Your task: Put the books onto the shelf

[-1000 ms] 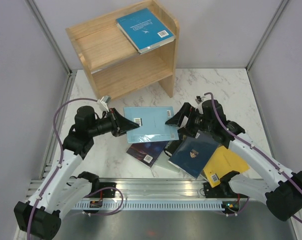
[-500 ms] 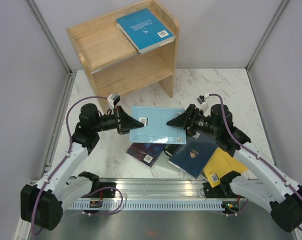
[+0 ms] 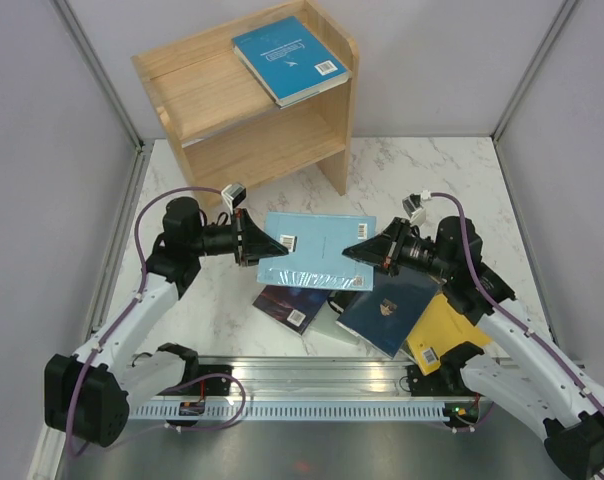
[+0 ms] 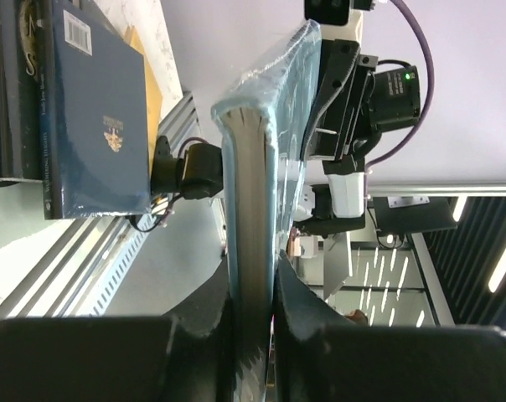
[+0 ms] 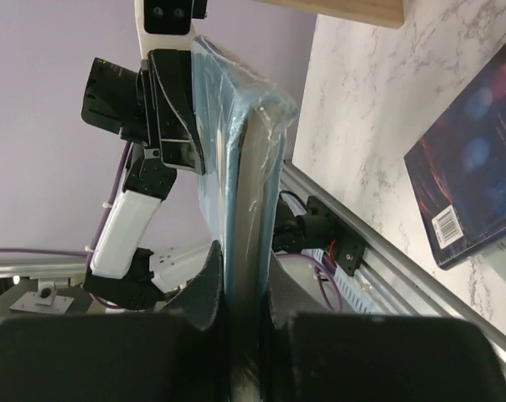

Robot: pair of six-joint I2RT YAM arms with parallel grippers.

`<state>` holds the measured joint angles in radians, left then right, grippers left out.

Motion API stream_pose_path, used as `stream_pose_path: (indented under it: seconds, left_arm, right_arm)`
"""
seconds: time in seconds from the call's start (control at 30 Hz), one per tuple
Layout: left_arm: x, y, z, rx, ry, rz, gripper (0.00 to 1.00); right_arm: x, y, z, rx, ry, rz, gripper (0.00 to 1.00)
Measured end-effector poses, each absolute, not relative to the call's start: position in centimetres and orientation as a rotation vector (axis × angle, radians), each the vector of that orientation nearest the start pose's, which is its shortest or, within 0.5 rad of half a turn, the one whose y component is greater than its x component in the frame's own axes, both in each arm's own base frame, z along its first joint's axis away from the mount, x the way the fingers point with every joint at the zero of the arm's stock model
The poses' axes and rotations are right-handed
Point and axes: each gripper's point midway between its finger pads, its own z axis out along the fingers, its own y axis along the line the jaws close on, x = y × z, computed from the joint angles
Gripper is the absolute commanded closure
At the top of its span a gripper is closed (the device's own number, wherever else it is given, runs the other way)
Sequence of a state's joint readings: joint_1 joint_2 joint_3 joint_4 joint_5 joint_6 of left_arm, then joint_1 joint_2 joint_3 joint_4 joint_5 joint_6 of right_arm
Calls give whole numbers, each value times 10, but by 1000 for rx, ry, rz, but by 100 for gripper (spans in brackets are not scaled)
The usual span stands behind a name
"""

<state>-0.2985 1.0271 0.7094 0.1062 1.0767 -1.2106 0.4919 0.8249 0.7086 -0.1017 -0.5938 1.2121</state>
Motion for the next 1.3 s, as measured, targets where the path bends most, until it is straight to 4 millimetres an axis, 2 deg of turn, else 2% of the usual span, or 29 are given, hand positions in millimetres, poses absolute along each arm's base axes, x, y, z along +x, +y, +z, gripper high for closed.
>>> stream_pose_path:
  seconds: [0.07,0.1,0.17,0.2,0.23,0.27,0.33,0.43,0.53,0.67,0.77,0.93,1.03,1.17,1.23,1.3]
  left_arm:
    - [191,-239,280,1,2184,-1916,88]
    - [192,-240,282,4,2194,-1908,69]
    - [193,-239,281,11,2214,-1880,46]
    - [194,-240,276,-8,2238,-1859,28]
    - [195,-240,270,-16,2258,-1833,19]
    - [196,-240,268,-32,2275,-1817,0]
    - [197,-238,266,-57,2307,-1769,0]
    - [201,-233,273,-92,2317,-1672,0]
    - [201,-224,289,-105,2285,-1566,0]
    - [192,-206,312,-127,2215,-1414,0]
    - [185,-190,319,-164,2185,-1303,0]
    - [177,-175,307,-220,2220,-1195,0]
    - [175,-172,299,-247,2252,-1162,0]
    - [175,-169,294,-266,2277,-1140,0]
    - [174,-169,293,-267,2281,-1137,0]
    - [173,-169,292,-270,2288,-1135,0]
  right_arm:
    - [185,247,288,249,2087,1672,100]
    - [185,248,289,250,2083,1680,100]
    - [186,248,293,249,2070,1690,100]
    - [185,249,297,232,2055,1697,100]
    - [185,249,298,218,2051,1693,100]
    - [184,249,298,212,2054,1689,100]
    - [185,248,298,214,2065,1672,100]
    - [193,243,302,242,2070,1627,100]
    - [209,235,320,275,2048,1568,100]
    - [234,222,367,317,1943,1509,100]
    - [247,215,410,338,1846,1489,100]
    - [256,208,483,358,1680,1508,100]
    - [267,203,513,406,1590,1521,100]
    - [299,205,535,479,1521,1526,100]
    - [322,207,535,538,1505,1516,100]
    - [346,208,525,614,1504,1495,100]
